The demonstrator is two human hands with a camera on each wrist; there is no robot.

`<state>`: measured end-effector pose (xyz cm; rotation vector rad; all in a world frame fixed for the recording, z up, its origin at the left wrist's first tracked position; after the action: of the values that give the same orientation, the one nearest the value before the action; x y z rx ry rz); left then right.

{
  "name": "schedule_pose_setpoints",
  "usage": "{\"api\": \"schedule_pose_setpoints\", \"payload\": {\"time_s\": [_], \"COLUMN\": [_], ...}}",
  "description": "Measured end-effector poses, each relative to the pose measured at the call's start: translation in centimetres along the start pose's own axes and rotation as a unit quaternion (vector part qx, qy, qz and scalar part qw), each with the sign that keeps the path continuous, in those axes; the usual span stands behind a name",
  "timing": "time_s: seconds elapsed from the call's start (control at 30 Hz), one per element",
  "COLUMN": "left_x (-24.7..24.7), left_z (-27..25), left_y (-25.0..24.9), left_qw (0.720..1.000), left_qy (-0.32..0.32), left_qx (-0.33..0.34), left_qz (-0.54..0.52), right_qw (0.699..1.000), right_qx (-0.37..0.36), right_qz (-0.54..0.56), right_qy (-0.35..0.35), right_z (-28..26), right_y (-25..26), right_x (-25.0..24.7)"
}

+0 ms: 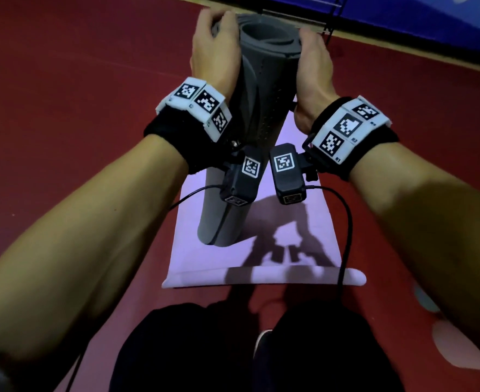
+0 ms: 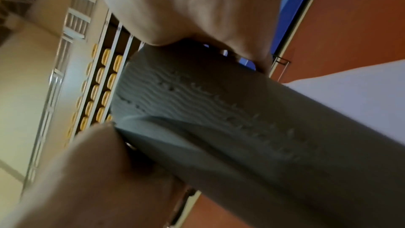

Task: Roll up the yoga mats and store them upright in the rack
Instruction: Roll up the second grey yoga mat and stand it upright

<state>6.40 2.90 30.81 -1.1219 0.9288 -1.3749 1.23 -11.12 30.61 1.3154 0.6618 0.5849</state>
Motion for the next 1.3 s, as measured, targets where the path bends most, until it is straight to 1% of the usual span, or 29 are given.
{"api": "schedule_pose_setpoints", "payload": {"time_s": [0.03,0.07,0.1,0.13,0.17,0.2,0.23,0.27,0.3,0.37,0.4,0.43,0.47,0.5,0.53,0.57,0.6,0.63,0.7,0.77,0.8,0.87,0.9,0.93,1.0,1.03,1.1,1.23,1.3], "left_x": [0.0,0.1,0.4,0.7,0.6,0.2,0.1,-0.6,-1.3,-1.6,-1.8,-2.0,-2.1,-2.5,-2.8,-3.0,-3.0,-2.8,-2.3,-1.8,-1.5,-0.9,-0.5,-0.1,0.8,1.4,3.0,7.5,10.3], "left_z": [0.0,0.0,0.3,0.7,0.7,0.8,0.4,-1.3,-3.7,-5.2,-5.9,-6.7,-7.6,-9.6,-10.2,-10.6,-10.1,-9.7,-9.2,-7.4,-7.0,-7.8,-8.0,-8.0,-8.4,-8.7,-9.1,-10.6,-11.8], "left_y": [0.2,0.7,2.1,4.0,5.6,7.4,8.7,8.2,6.1,6.1,6.8,7.5,8.5,7.3,8.6,9.9,12.5,13.3,14.5,18.5,18.5,15.2,14.2,14.4,14.3,14.3,14.5,14.1,13.1], "left_qw": [1.0,0.998,0.991,0.978,0.964,0.961,0.962,0.961,0.962,0.958,0.96,0.96,0.959,0.955,0.95,0.944,0.937,0.934,0.933,0.939,0.942,0.95,0.954,0.952,0.951,0.951,0.949,0.942,0.94], "left_qy": [0.015,0.049,0.102,0.154,0.193,0.198,0.198,0.191,0.173,0.14,0.109,0.094,0.093,0.096,0.094,0.088,0.072,0.057,0.035,0.0,-0.008,-0.014,-0.004,-0.001,0.01,0.022,0.043,0.105,0.149], "left_qx": [-0.007,-0.035,-0.083,-0.129,-0.166,-0.17,-0.16,-0.178,-0.199,-0.236,-0.246,-0.259,-0.267,-0.28,-0.295,-0.316,-0.343,-0.352,-0.357,-0.342,-0.334,-0.312,-0.299,-0.304,-0.306,-0.307,-0.311,-0.313,-0.301], "left_qz": [0.013,0.006,-0.026,-0.052,-0.076,-0.091,-0.102,-0.093,-0.066,-0.085,-0.073,-0.06,-0.032,0.006,0.032,0.032,0.005,-0.013,-0.033,-0.011,0.005,0.013,0.023,0.029,0.032,0.033,0.029,0.055,0.052], "right_qw": [1.0,0.998,0.996,0.992,0.99,0.989,0.988,0.988,0.987,0.989,0.989,0.988,0.985,0.979,0.972,0.966,0.962,0.961,0.959,0.957,0.96,0.967,0.97,0.972,0.975,0.975,0.975,0.975,0.975], "right_qx": [0.007,0.02,0.027,0.027,0.016,0.008,0.009,0.018,0.03,0.053,0.079,0.111,0.144,0.177,0.207,0.229,0.244,0.251,0.262,0.272,0.264,0.237,0.226,0.217,0.208,0.21,0.216,0.213,0.211], "right_qz": [0.002,0.012,0.018,0.028,0.033,0.042,0.06,0.075,0.085,0.084,0.078,0.07,0.061,0.058,0.059,0.063,0.069,0.081,0.103,0.1,0.096,0.09,0.093,0.087,0.071,0.064,0.047,0.057,0.039], "right_qy": [0.02,0.05,0.086,0.116,0.133,0.138,0.139,0.135,0.133,0.111,0.095,0.081,0.072,0.083,0.095,0.102,0.098,0.088,0.038,-0.005,-0.007,0.0,0.0,-0.006,-0.022,-0.029,-0.025,-0.026,-0.055], "right_z": [-0.1,-0.5,-1.4,-2.0,-2.7,-3.3,-3.4,-3.5,-3.6,-3.9,-4.5,-5.1,-5.4,-6.2,-7.2,-7.9,-8.3,-8.3,-7.6,-7.0,-6.7,-5.9,-5.3,-4.3,-3.9,-4.2,-5.8,-5.8,-5.7], "right_y": [-0.2,-0.6,-0.7,-0.7,-0.7,-0.8,-1.2,-1.6,-2.2,-3.6,-4.3,-5.5,-7.0,-8.3,-9.4,-10.5,-11.6,-12.2,-13.3,-13.6,-13.4,-13.8,-14.4,-15.6,-15.9,-15.2,-12.3,-11.6,-11.5], "right_x": [-0.1,-0.2,-0.4,-0.6,-0.8,-1.1,-1.4,-1.7,-1.8,-1.6,-1.5,-1.3,-1.2,-1.0,-0.8,-0.7,-0.6,-0.4,-0.1,-0.1,-0.2,-0.8,-1.1,-1.6,-2.8,-3.8,-5.5,-11.2,-14.3]}}
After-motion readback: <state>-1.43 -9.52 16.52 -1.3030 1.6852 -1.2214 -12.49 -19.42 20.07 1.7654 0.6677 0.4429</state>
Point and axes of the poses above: each hand's wrist, its own z-axis towards the middle knuckle, its own x-axis out of the palm, y = z × x, the point moved 3 cm from there along z, towards the middle knuckle, and after that the axes turned 5 degrees about -y, right-handed, at the moved point
